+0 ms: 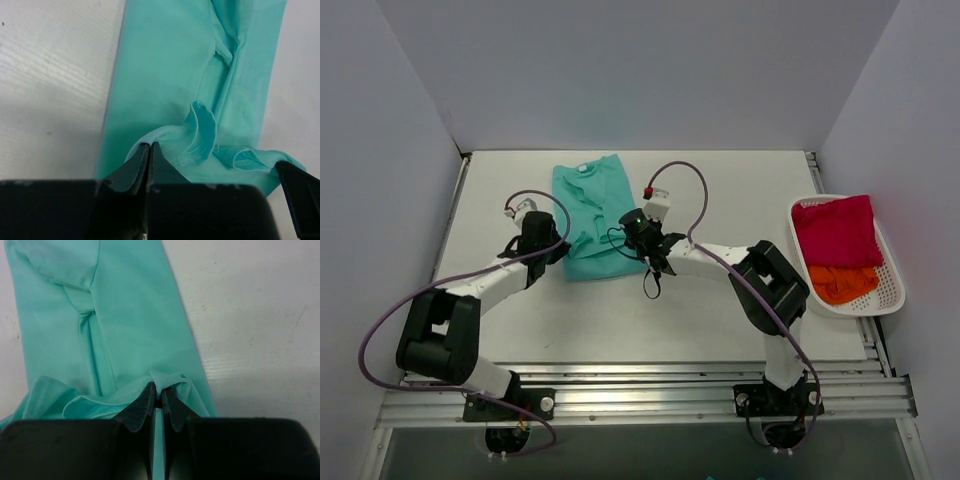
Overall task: Fold and stack the t-shirts
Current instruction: Fold the folded rectangular tshirt in 1/3 of the way
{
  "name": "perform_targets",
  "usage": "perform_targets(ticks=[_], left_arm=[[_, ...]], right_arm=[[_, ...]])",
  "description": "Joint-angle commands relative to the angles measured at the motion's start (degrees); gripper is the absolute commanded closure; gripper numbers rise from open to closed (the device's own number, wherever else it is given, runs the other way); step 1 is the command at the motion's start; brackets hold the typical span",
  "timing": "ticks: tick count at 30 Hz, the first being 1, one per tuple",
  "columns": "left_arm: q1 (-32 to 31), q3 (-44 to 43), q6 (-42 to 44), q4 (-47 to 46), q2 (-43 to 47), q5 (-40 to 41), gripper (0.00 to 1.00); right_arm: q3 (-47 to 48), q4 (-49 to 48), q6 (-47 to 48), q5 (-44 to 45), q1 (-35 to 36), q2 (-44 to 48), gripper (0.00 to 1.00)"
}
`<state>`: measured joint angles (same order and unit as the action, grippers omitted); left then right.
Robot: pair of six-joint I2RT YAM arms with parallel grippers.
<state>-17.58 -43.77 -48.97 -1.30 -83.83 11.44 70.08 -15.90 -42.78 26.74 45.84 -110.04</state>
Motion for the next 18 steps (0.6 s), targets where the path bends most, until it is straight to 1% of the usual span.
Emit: perform_targets(ticks=[1,3,5,6,7,9,10,11,12,13,14,15,18], left_arm=[[3.51,-3.78,2.30,-8.87,-5.87,-4.84,0.98],[5.97,-6.31,3.26,-11.86,-9.23,-7.04,0.98],[7.29,-9.13,4.05,-12.85,-15.11,-10.64,0.98],[7.91,-12.71,5.10,-13.28,-17.22,-11.43,0.98],[8.96,-14.57,5.20,-12.94,-21.24,-14.66,0.98],[9.85,-19.74,5.90,-13.37,-25.05,-17.58,0.98],[10.63,-21.34,5.99,-13.73,-28.46,-20.55,0.97],[10.99,-22.75,6.17,-14.34,-30.23,-21.89,0.88],[11.34,-24.33,6.34,-15.04,-31.82,-23.12,0.59],[11.87,-27.13,6.17,-15.05,-34.44,-24.26,0.26],[12.92,-28.20,5.91,-15.31,-35.43,-26.19,0.06],[13.53,-29.26,4.77,-15.48,-36.22,-27.25,0.06],[15.65,-31.02,2.31,-17.06,-36.84,-30.16,0.06]], right_arm=[[5.05,-0.88,1.74,-2.30,-2.42,-4.64,1.00],[8.90,-0.80,2.09,-3.45,-4.35,-7.19,1.00],[11.90,-0.45,2.97,-5.11,-5.59,-10.97,1.00],[15.40,-0.19,3.23,-5.56,-6.81,-13.68,1.00],[17.35,0.25,4.19,-6.87,-7.43,-15.10,1.00],[21.39,1.48,4.73,-7.75,-8.92,-19.13,1.00],[25.59,3.05,5.16,-8.71,-9.45,-20.38,1.00],[27.46,3.85,5.43,-8.90,-9.81,-21.43,0.87],[29.04,4.29,5.61,-9.42,-10.24,-22.40,0.71],[30.19,4.47,5.96,-9.95,-10.86,-23.63,0.49],[31.94,4.65,6.05,-10.04,-11.04,-23.99,0.09],[32.65,4.65,6.31,-10.13,-11.30,-24.26,0.00],[34.24,4.13,7.54,-10.57,-12.09,-23.73,0.00]])
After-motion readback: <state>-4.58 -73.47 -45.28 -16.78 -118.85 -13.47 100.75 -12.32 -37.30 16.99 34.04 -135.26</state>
